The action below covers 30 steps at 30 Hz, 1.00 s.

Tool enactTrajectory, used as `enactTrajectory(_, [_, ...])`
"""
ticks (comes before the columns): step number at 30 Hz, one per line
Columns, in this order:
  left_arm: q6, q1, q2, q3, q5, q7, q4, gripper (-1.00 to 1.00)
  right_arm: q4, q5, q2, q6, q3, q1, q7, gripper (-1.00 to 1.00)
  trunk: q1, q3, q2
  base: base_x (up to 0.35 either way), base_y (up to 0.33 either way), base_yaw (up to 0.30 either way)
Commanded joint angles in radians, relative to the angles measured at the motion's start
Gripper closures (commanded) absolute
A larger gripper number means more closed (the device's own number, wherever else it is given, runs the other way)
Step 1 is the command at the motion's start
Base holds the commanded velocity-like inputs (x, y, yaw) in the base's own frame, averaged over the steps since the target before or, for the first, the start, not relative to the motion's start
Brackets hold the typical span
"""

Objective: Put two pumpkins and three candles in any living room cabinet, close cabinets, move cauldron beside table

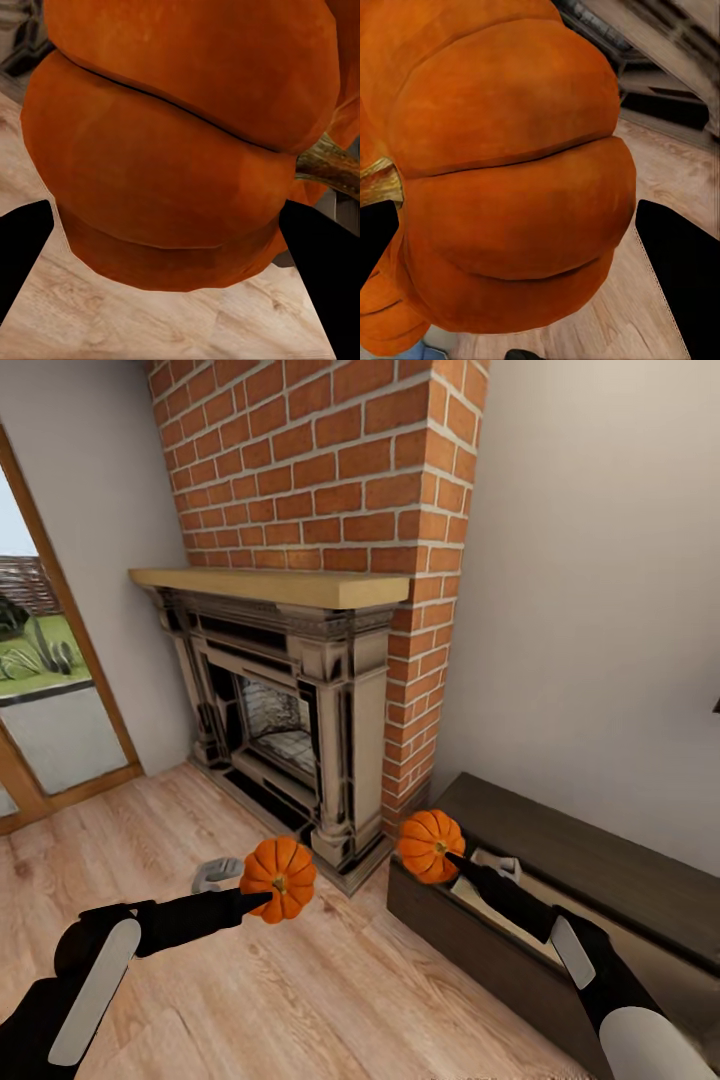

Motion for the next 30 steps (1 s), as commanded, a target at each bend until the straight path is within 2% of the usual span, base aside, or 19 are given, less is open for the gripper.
enactTrajectory(1, [0.005, -0.001, 0.0, 0.001, 0.004, -0.01, -0.001, 1.0, 0.0, -0.011, 0.0, 0.01, -0.002, -0.001, 0.001, 1.0, 0.0, 0.0, -0.001, 0.0, 0.0, -0.269])
enactTrajectory(30, [0.005, -0.001, 0.002, 0.0, 0.004, -0.01, -0.002, 1.0, 0.0, -0.013, 0.002, 0.009, -0.002, -0.001, 0.001, 1.0, -0.107, 0.103, 0.195, 0.0, 0.0, -0.263])
